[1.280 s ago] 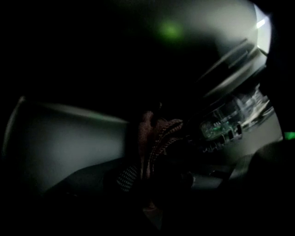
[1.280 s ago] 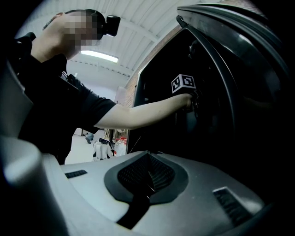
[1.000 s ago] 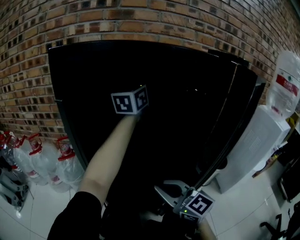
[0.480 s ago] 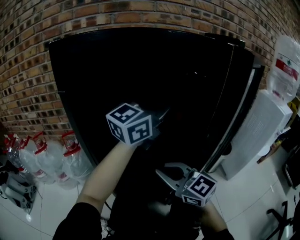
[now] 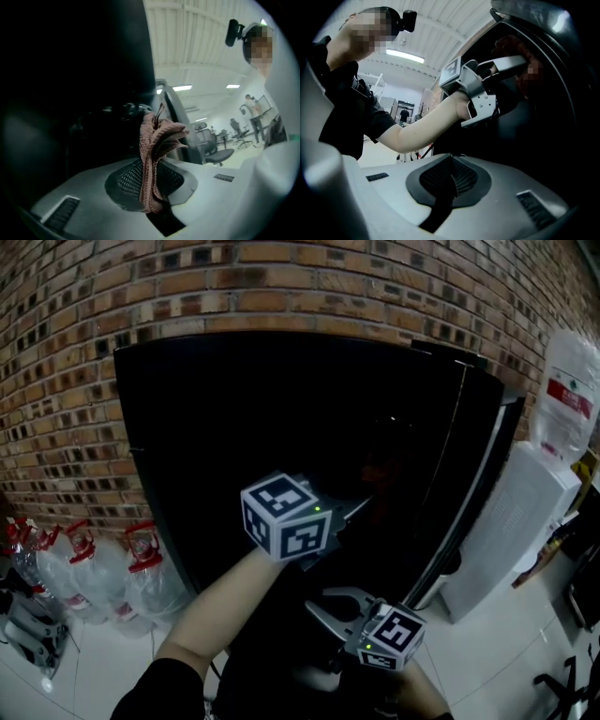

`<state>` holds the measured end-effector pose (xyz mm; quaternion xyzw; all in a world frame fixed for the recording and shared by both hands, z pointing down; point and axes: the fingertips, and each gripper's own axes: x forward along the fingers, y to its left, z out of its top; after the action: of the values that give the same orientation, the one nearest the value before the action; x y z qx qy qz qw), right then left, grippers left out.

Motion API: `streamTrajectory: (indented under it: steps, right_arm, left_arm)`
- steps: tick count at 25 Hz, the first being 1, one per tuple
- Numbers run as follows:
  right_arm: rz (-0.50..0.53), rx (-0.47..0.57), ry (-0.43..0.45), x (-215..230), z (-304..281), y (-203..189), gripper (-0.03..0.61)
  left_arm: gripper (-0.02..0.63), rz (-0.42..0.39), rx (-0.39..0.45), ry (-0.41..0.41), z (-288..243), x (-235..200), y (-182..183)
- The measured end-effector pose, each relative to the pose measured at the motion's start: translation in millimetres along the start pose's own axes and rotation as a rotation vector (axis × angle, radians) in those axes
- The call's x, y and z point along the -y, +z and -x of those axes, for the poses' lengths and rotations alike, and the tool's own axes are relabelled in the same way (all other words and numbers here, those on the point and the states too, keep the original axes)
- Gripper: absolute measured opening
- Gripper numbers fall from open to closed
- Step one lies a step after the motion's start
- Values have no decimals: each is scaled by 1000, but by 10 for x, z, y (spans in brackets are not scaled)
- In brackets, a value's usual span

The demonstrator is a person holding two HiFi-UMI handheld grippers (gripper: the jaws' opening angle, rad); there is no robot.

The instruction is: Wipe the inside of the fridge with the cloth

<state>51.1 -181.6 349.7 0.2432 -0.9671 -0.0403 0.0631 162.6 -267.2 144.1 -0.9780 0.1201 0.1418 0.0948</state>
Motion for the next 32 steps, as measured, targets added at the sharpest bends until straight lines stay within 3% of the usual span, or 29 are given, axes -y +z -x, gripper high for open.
streamTrajectory:
  steps: [2,7,13,32]
  right_arm:
    - [-11,-1,9,-6,-35,-28,3]
    - [-30,-7,36,36,-163,-106,3]
    - [-35,8,59,144,-162,-105,3]
    - [-83,12,56,269,-175,-372,3]
  left_arm:
    - [58,8,0,33,15,-114,-57]
    - [60,51,23,21,44,-227,-88]
    - [58,-3,1,196,35,-691,-131]
    - [58,-49,-22,457,-154,-1804,-418]
